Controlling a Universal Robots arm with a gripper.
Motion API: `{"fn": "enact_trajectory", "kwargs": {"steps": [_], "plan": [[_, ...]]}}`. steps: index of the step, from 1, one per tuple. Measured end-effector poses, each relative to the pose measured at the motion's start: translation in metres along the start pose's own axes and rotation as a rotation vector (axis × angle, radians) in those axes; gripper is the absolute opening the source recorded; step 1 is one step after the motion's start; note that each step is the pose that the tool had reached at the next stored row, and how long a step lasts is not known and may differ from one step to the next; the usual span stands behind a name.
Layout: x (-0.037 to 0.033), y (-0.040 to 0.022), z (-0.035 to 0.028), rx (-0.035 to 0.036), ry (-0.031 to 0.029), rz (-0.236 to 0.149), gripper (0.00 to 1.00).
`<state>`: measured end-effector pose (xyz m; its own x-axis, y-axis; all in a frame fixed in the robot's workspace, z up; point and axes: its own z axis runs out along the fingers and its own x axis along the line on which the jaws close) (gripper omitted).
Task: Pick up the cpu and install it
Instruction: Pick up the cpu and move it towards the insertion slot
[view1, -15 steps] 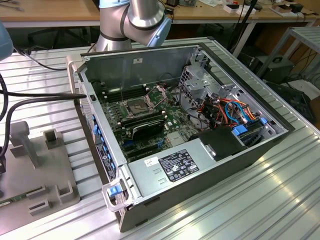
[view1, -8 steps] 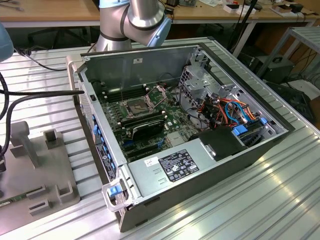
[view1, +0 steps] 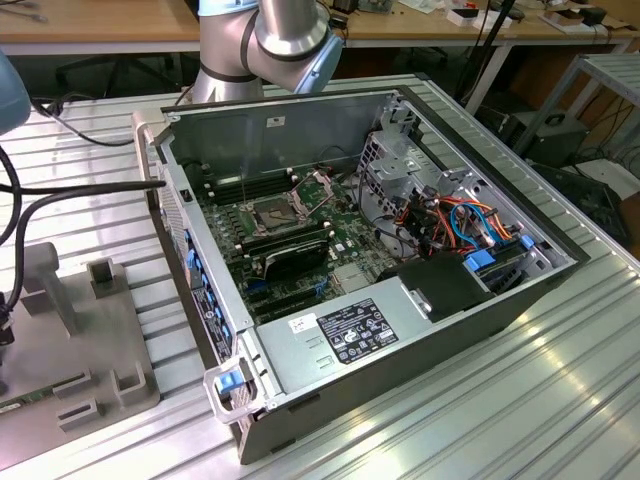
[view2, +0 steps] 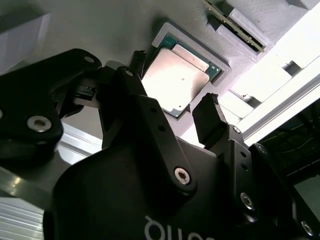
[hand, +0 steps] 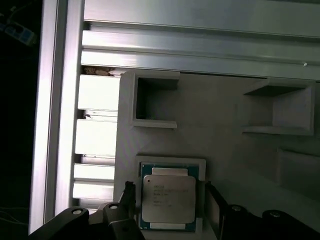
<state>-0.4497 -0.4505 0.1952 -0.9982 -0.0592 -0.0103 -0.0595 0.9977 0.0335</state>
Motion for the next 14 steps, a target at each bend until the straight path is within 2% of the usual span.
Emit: {"fn": "enact_trajectory", "kwargs": {"steps": [9, 14], "plan": [[0.0001, -0.0001, 0.0041, 0.0008, 0.0007, -0.002, 0.66], [0.0001, -0.0001, 0.0044, 0.0009, 0.0009, -0.003, 0.66]]}}
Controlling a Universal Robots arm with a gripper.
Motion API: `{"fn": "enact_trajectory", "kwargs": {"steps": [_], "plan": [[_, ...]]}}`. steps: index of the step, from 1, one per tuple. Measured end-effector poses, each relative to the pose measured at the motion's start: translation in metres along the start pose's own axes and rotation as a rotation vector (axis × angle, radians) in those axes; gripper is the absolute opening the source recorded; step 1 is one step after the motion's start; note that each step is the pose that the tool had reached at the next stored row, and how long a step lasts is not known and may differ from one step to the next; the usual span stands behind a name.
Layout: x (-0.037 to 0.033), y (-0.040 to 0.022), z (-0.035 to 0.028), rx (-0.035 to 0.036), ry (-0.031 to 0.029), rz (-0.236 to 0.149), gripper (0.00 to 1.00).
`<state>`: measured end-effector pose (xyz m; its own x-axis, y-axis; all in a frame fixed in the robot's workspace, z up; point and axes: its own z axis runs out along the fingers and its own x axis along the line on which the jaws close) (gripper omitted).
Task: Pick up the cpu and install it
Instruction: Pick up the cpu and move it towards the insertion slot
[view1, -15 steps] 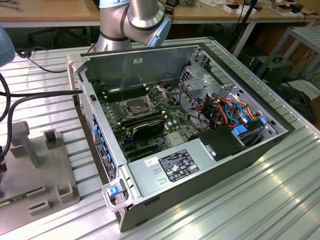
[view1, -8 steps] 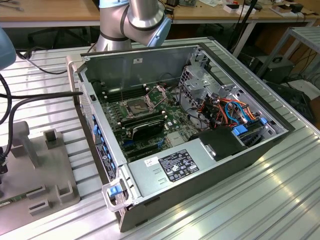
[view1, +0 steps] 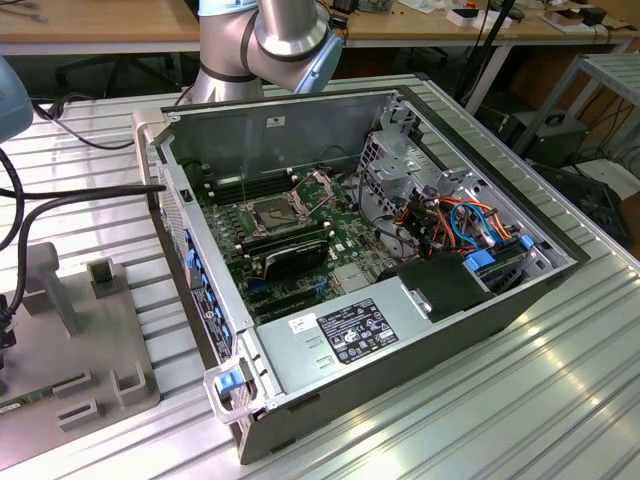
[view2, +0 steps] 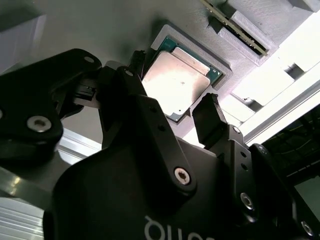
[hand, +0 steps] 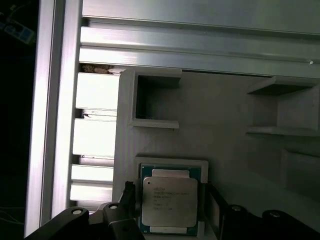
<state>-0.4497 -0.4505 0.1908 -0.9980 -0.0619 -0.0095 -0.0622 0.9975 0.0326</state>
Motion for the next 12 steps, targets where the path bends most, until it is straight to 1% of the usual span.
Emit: {"fn": "enact_trajectory", "kwargs": {"steps": [4, 7, 12], "plan": [[0.0000, 0.0000, 0.0000, 0.0000, 0.0000, 0.002, 0.66], [0.0000, 0.0000, 0.0001, 0.0001, -0.0006, 0.015, 0.66], [0.0000, 0.0000, 0.0000, 0.0001, -0.0005, 0.015, 0.66]]}}
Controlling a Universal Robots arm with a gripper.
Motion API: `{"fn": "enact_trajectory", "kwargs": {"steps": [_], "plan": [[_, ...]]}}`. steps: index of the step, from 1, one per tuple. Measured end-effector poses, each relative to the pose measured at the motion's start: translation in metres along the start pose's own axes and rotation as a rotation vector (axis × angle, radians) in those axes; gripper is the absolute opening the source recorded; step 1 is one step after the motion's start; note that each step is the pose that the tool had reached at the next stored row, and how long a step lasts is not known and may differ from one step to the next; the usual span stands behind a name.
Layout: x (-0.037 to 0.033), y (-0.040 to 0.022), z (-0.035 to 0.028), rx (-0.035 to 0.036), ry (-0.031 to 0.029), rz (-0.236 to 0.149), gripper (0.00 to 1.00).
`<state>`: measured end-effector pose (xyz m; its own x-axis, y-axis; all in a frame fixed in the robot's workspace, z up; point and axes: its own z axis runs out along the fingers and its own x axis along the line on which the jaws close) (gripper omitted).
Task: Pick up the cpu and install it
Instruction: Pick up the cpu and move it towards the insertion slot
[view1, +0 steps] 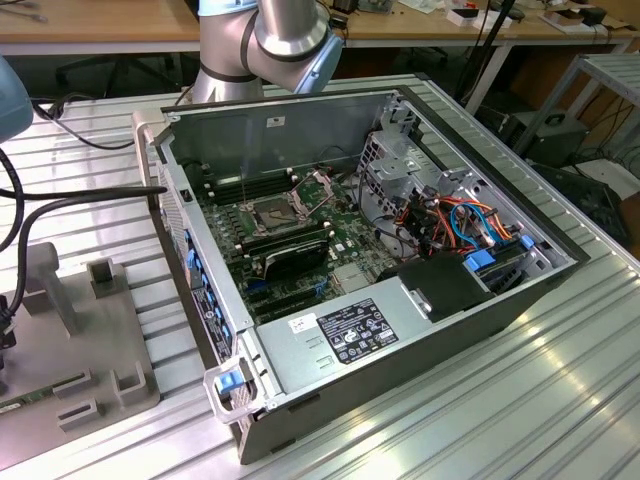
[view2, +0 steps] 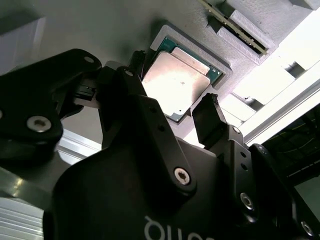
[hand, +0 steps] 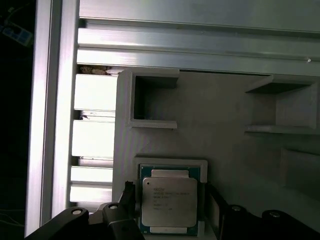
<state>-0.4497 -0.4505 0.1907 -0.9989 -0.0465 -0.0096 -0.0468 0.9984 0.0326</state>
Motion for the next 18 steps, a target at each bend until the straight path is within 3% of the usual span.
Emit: {"fn": "enact_trajectory", "kwargs": {"steps": [6, 7, 18], "plan": [[0.0000, 0.0000, 0.0000, 0.0000, 0.0000, 0.000, 0.65], [0.0000, 0.0000, 0.0000, 0.0000, 0.0000, 0.000, 0.58], [0.0000, 0.0000, 0.0000, 0.0000, 0.0000, 0.000, 0.56]]}}
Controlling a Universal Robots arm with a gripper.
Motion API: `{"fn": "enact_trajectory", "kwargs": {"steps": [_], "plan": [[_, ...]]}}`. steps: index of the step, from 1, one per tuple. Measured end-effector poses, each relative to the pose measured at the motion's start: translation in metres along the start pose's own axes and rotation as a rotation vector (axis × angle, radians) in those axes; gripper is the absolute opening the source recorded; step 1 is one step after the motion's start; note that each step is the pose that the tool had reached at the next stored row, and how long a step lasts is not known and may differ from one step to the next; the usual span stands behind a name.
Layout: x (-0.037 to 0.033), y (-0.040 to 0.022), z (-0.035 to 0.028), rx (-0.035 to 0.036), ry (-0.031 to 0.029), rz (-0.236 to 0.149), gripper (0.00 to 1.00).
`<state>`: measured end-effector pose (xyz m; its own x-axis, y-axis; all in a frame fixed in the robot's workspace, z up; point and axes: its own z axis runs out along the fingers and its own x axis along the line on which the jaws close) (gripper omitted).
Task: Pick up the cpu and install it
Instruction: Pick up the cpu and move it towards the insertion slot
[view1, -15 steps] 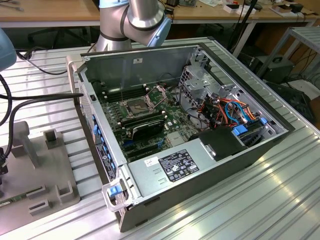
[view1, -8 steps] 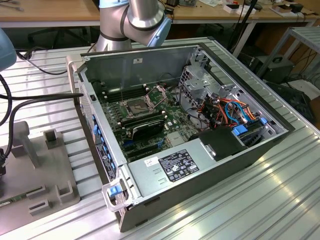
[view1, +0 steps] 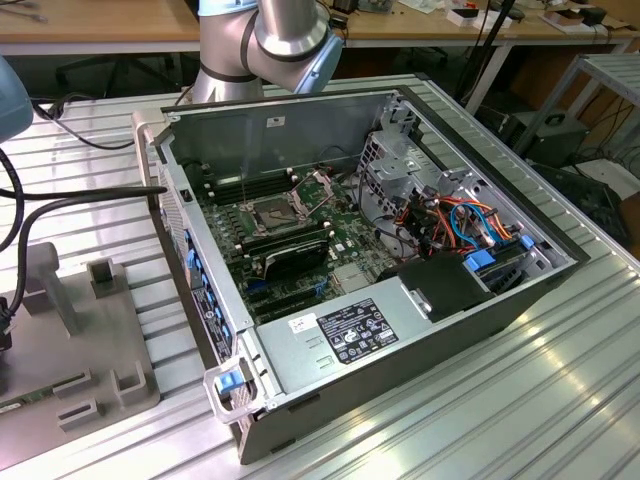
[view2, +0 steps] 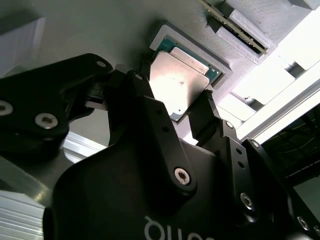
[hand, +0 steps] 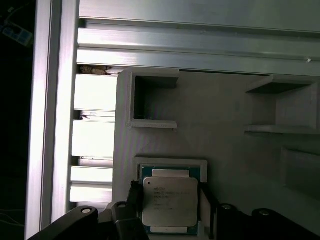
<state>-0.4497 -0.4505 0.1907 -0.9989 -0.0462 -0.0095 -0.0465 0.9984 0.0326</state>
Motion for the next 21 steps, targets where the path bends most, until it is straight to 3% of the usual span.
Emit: {"fn": "enact_trajectory", "kwargs": {"steps": [7, 12, 21], "plan": [[0.0000, 0.0000, -0.0001, -0.0001, -0.0002, 0.000, 0.55], [0.0000, 0.0001, -0.0035, -0.0001, -0.0002, 0.000, 0.55], [-0.0002, 0.0005, -0.0164, 0.0000, -0.0001, 0.000, 0.55]]}}
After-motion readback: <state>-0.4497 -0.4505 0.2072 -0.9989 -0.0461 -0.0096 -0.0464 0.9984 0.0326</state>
